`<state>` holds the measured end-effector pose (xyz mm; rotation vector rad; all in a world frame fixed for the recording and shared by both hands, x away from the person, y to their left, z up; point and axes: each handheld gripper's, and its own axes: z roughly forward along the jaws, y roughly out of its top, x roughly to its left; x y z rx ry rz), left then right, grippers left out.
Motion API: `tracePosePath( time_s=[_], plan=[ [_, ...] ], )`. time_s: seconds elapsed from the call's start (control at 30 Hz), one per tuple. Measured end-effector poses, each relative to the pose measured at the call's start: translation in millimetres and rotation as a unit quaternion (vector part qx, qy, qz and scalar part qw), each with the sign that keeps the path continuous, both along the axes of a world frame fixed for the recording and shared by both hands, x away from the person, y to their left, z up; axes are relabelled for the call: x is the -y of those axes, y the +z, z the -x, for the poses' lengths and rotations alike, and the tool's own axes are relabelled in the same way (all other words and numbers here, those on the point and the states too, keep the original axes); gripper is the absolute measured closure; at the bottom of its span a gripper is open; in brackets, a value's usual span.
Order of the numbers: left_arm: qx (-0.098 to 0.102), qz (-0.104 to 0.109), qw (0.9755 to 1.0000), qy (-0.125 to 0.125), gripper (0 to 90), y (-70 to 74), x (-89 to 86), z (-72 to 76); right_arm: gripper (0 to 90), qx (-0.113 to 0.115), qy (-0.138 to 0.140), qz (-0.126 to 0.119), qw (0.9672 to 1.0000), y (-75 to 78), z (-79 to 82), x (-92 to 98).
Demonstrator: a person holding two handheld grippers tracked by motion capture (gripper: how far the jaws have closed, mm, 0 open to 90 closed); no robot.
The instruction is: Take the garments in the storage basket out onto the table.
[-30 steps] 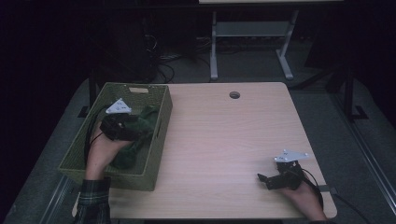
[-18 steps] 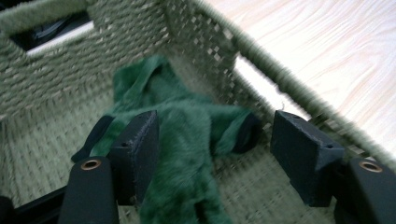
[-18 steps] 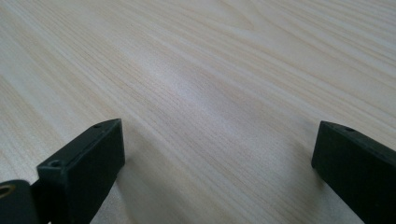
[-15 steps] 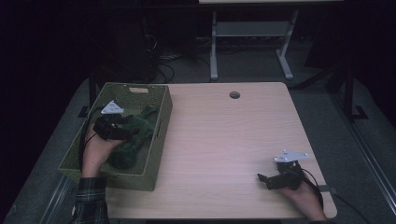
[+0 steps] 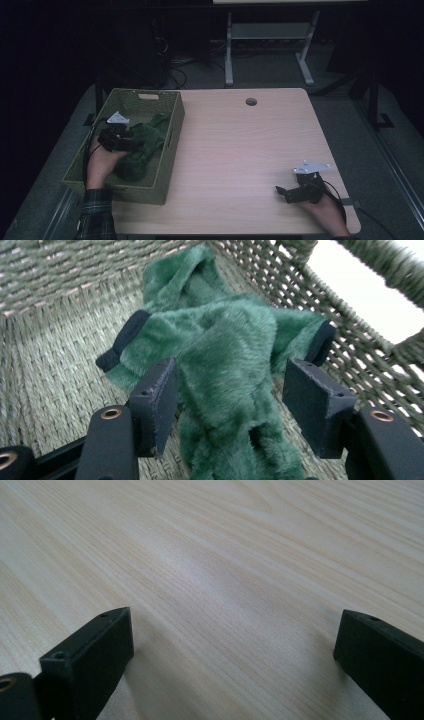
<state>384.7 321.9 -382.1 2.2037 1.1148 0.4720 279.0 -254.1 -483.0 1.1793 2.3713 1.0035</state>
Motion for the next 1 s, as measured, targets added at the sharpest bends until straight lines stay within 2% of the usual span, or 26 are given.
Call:
tracePosePath(
  time_s=[0.3, 0.5, 0.7, 0.93, 1.0],
  plan=[
    [-0.033, -0.003, 0.9995, 0.003, 39.0, -12.9, -0.7, -5.0, 2.1, 0.0, 0.0, 0.0, 1.0, 0.0, 0.0, 0.0],
    [-0.062, -0.008, 0.998, 0.008, 42.3, -18.8, -0.5, -7.1, 2.1, 0.0, 0.0, 0.0, 1.0, 0.0, 0.0, 0.0],
    [-0.084, -0.003, 0.9964, 0.01, 51.9, -20.6, -0.8, -8.1, 2.1, 0.0, 0.0, 0.0, 1.0, 0.0, 0.0, 0.0],
    [-0.113, 0.01, 0.9935, 0.014, 76.0, -20.3, 0.1, -7.7, 2.1, 0.0, 0.0, 0.0, 1.0, 0.0, 0.0, 0.0],
    [-0.117, 0.013, 0.9929, 0.013, 78.6, -18.8, -0.7, -7.6, 2.1, 0.0, 0.0, 0.0, 1.0, 0.0, 0.0, 0.0]
  ],
)
